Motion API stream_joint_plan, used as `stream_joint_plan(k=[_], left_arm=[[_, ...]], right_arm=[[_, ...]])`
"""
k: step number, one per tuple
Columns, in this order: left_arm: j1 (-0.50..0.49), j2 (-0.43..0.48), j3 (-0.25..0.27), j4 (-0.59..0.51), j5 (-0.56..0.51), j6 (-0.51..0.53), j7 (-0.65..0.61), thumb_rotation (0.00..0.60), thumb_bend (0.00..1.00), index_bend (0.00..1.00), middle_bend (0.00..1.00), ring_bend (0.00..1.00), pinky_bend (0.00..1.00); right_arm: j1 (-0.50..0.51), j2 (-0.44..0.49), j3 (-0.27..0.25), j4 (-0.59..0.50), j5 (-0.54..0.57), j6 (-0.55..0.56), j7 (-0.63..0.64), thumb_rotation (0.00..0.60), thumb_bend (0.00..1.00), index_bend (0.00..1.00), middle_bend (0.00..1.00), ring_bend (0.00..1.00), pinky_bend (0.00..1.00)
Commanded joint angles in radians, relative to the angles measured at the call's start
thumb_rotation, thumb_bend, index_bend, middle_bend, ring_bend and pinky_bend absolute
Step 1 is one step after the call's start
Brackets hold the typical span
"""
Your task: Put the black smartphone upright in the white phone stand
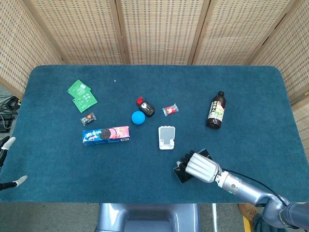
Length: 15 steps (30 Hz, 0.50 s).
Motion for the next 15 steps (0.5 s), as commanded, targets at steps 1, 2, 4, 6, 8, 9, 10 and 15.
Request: stream_joint_plan(k=[1,2,4,6,8,9,10,15], left_arm=[[-0.003,0.0,-0.001,0.001,-0.003,-0.005,0.0,0.6,0.0,0.0,0.0,0.0,0.0],[-0.004,0.0,-0.001,0.001,-0.005,-0.008,0.0,0.6,0.0,0.0,0.0,0.0,0.0],[-0.006,-0.001,-0.002,0.001,-0.008,-0.011,0.0,0.6,0.0,0.0,0.0,0.0,0.0],[-0.008,-0.001,-0.004,0.002,-0.014,-0.016,0.0,0.6,0.0,0.0,0.0,0.0,0.0],[-0.013,-0.001,-0.006,0.002,-0.022,-0.026,0.0,0.6,0.0,0.0,0.0,0.0,0.0],[-0.016,-0.002,-0.007,0.004,-0.031,-0.036,-0.002,0.6,0.0,0.0,0.0,0.0,0.0],[-0.02,-0.003,-0.01,0.006,-0.04,-0.045,-0.003,0.6,0.0,0.0,0.0,0.0,0.0],[-0.032,-0.003,-0.017,0.011,-0.068,-0.073,-0.005,0.6,0.0,0.0,0.0,0.0,0.0]], right_arm=[[0.024,0.051,0.056,-0.03,-0.025,0.032,-0.091,0.6,0.32,0.61,0.67,0.63,0.56],[0.032,0.061,0.067,-0.039,-0.025,0.026,-0.114,0.6,0.32,0.61,0.67,0.63,0.56],[0.049,0.073,0.091,-0.049,-0.03,0.017,-0.16,0.6,0.32,0.61,0.66,0.63,0.56],[0.066,0.079,0.115,-0.053,-0.033,0.009,-0.205,0.6,0.32,0.61,0.66,0.63,0.56],[0.098,0.088,0.142,-0.06,-0.04,-0.029,-0.274,0.6,0.32,0.6,0.65,0.63,0.56],[0.13,0.091,0.168,-0.056,-0.068,-0.049,-0.351,0.6,0.32,0.6,0.65,0.63,0.55],[0.153,0.084,0.185,-0.051,-0.085,-0.068,-0.402,0.6,0.32,0.6,0.65,0.63,0.54],[0.203,0.035,0.218,-0.015,-0.112,-0.117,-0.533,0.6,0.32,0.61,0.65,0.63,0.42]])
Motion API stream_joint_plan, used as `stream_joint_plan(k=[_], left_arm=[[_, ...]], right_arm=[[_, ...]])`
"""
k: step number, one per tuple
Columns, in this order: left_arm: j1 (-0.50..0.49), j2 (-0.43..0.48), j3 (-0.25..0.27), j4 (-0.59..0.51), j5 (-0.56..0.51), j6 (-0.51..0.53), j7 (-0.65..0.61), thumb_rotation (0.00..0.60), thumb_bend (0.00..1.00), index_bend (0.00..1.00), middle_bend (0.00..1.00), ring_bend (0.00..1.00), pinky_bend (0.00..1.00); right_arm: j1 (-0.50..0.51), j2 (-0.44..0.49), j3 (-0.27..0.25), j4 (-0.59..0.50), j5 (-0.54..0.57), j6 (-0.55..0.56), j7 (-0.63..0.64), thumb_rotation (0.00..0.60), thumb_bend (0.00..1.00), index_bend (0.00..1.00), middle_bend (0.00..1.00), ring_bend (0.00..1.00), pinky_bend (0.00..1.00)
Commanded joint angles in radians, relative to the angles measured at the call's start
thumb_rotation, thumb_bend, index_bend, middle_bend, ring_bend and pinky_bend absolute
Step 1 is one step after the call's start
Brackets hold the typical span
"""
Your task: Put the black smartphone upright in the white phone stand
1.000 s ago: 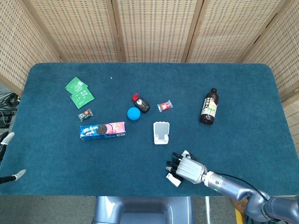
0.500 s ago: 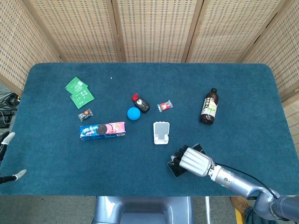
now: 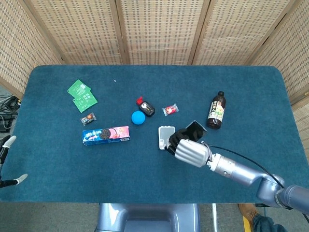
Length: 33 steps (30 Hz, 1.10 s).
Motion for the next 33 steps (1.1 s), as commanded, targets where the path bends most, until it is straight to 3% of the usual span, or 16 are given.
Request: stream_joint_plan(k=[1,5,11,27,33], left_arm=[[-0.006,-0.001,-0.004,0.003,-0.013,-0.012,-0.002,0.6,0.0,0.0,0.0,0.0,0.0],[-0.013,-0.002,-0.008,0.008,-0.032,-0.029,-0.005,0.6,0.0,0.0,0.0,0.0,0.0],[-0.031,-0.009,-0.019,0.024,-0.08,-0.075,-0.005,0.6,0.0,0.0,0.0,0.0,0.0],[-0.048,-0.012,-0.025,0.03,-0.108,-0.111,-0.002,0.6,0.0,0.0,0.0,0.0,0.0],[-0.051,-0.011,-0.025,0.03,-0.106,-0.115,-0.007,0.6,0.0,0.0,0.0,0.0,0.0]], right_arm=[[0.065,-0.045,0.052,0.04,-0.042,-0.057,-0.136,0.6,0.32,0.61,0.65,0.63,0.37],[0.087,-0.083,0.051,0.086,-0.05,-0.096,-0.198,0.6,0.32,0.62,0.66,0.62,0.27],[0.137,-0.112,0.029,0.138,-0.056,-0.196,-0.242,0.6,0.32,0.62,0.66,0.62,0.22],[0.158,-0.142,0.007,0.156,-0.005,-0.304,-0.336,0.6,0.33,0.64,0.67,0.6,0.18],[0.165,-0.147,-0.002,0.144,-0.002,-0.306,-0.351,0.6,0.33,0.63,0.65,0.55,0.16]])
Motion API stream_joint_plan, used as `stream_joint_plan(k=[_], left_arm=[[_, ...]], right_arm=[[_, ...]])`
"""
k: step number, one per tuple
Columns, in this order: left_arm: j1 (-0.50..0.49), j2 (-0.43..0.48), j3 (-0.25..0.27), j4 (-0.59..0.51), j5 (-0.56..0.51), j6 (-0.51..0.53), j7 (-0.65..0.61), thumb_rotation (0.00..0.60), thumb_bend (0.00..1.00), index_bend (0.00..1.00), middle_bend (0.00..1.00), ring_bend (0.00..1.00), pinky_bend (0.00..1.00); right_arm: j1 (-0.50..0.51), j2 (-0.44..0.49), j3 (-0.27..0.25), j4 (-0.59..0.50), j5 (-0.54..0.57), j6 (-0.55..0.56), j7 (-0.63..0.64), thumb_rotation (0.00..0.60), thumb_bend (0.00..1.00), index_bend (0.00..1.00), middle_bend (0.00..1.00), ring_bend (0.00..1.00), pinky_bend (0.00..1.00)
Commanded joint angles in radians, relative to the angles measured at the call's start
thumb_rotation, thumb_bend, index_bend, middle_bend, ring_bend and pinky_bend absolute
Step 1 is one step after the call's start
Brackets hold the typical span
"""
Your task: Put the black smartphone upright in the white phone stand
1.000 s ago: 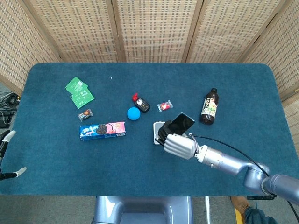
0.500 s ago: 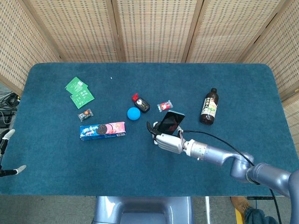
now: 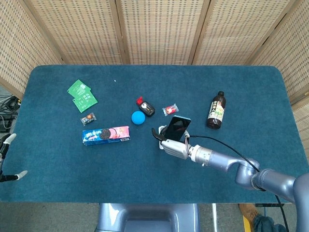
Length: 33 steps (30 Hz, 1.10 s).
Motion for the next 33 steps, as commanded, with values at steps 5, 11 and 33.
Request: stream_joint_plan(k=[5,11,33], left_arm=[[0.0,0.002,0.001,0.0,0.004,0.0,-0.007,0.6,0.0,0.0,0.0,0.0,0.0],[-0.001,0.003,0.001,0.002,0.005,0.001,-0.011,0.6,0.0,0.0,0.0,0.0,0.0],[0.01,0.015,0.01,-0.004,0.041,0.024,-0.043,0.6,0.0,0.0,0.0,0.0,0.0]], right_arm=[[0.014,-0.004,-0.012,-0.013,0.001,-0.004,-0.01,0.6,0.32,0.63,0.57,0.46,0.09],[0.02,-0.007,-0.018,-0.013,0.003,0.0,-0.009,0.6,0.32,0.37,0.3,0.2,0.0],[-0.064,0.08,0.012,-0.127,0.099,0.071,-0.088,0.6,0.31,0.03,0.07,0.0,0.0]])
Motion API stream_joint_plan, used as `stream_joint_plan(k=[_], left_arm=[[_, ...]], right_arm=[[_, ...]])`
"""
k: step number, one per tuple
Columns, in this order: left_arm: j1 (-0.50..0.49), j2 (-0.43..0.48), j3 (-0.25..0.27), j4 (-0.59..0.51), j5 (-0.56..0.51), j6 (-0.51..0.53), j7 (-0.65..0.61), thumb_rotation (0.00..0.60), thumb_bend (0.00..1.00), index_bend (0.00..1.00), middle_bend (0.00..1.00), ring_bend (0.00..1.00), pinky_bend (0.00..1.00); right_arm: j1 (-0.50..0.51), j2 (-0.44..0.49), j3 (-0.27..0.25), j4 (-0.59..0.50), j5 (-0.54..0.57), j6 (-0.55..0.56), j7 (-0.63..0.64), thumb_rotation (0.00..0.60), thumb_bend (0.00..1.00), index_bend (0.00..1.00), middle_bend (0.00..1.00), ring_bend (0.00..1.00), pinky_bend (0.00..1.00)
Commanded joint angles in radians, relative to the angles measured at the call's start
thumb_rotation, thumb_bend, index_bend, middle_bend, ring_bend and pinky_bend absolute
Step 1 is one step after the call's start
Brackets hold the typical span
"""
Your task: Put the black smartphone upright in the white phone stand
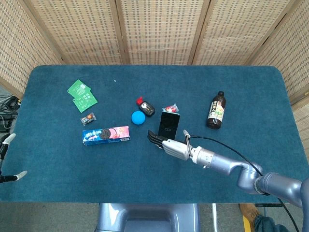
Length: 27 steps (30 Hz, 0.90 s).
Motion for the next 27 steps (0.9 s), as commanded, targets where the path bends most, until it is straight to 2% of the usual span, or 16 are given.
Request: stream_joint_plan(k=[1,5,9,12,13,14,17,20,27], left_arm=[[0.003,0.003,0.004,-0.001,0.011,0.005,-0.01,0.6,0.0,0.0,0.0,0.0,0.0],[0.007,0.006,0.007,0.002,0.024,0.014,-0.024,0.6,0.0,0.0,0.0,0.0,0.0],[0.017,0.011,0.011,0.002,0.05,0.04,-0.039,0.6,0.0,0.0,0.0,0.0,0.0],[0.023,0.014,0.015,0.001,0.068,0.056,-0.049,0.6,0.0,0.0,0.0,0.0,0.0],[0.025,0.015,0.015,0.0,0.073,0.061,-0.051,0.6,0.0,0.0,0.0,0.0,0.0],[0.028,0.016,0.017,-0.001,0.08,0.069,-0.055,0.6,0.0,0.0,0.0,0.0,0.0],[0.042,0.019,0.023,-0.003,0.106,0.104,-0.059,0.6,0.0,0.0,0.0,0.0,0.0],[0.062,0.016,0.034,-0.003,0.143,0.149,-0.054,0.6,0.0,0.0,0.0,0.0,0.0],[0.091,0.014,0.052,0.005,0.204,0.215,-0.071,0.6,0.0,0.0,0.0,0.0,0.0]], right_arm=[[-0.054,0.053,0.007,-0.058,0.032,0.067,0.0,0.6,0.31,0.03,0.07,0.0,0.0],[-0.131,0.111,0.007,-0.109,0.061,0.186,0.043,0.6,0.31,0.03,0.07,0.0,0.0],[-0.269,0.166,0.008,-0.156,0.162,0.365,0.186,0.6,0.28,0.01,0.06,0.0,0.0],[-0.342,0.178,0.007,-0.176,0.219,0.453,0.267,0.6,0.21,0.0,0.04,0.0,0.0],[-0.363,0.178,0.006,-0.183,0.239,0.474,0.296,0.6,0.15,0.0,0.02,0.0,0.0],[-0.393,0.178,0.003,-0.195,0.271,0.501,0.345,0.6,0.09,0.0,0.01,0.0,0.0],[-0.496,0.17,-0.014,-0.23,0.385,0.573,0.56,0.6,0.0,0.0,0.0,0.0,0.0],[-0.587,0.159,-0.047,-0.22,0.441,0.633,0.761,0.6,0.0,0.0,0.0,0.0,0.0],[-0.714,0.107,-0.09,-0.14,0.465,0.734,0.979,0.6,0.0,0.0,0.0,0.0,0.0]])
